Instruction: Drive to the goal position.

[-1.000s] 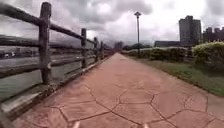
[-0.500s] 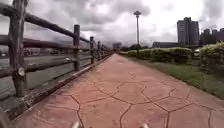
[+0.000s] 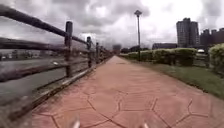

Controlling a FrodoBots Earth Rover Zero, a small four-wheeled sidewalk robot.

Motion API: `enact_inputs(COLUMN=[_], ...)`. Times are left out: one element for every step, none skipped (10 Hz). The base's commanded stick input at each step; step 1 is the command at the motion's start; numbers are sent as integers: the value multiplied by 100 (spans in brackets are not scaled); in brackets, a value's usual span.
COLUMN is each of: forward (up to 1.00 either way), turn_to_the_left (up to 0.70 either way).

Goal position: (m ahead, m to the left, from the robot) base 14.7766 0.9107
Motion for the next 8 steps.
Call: enact_inputs(forward=[100,100,100,100,100,100,100,100], turn_to_the_left=[0,0,0,0,0,0,0,0])
